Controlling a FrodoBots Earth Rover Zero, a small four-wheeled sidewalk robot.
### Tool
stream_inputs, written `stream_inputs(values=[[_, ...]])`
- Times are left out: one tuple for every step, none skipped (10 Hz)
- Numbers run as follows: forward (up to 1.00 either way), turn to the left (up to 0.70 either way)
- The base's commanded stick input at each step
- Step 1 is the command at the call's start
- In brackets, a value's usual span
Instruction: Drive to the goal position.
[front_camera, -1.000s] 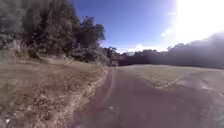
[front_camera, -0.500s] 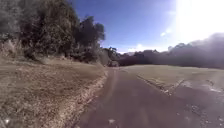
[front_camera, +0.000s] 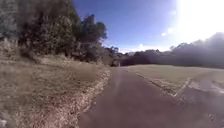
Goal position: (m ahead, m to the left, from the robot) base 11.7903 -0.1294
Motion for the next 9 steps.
stream_inputs(values=[[0.60, 0.00], [0.60, 0.00], [0.60, 0.00], [0.60, 0.00], [0.60, 0.00], [0.60, 0.00], [0.60, 0.00], [0.60, 0.00], [0.60, 0.00]])
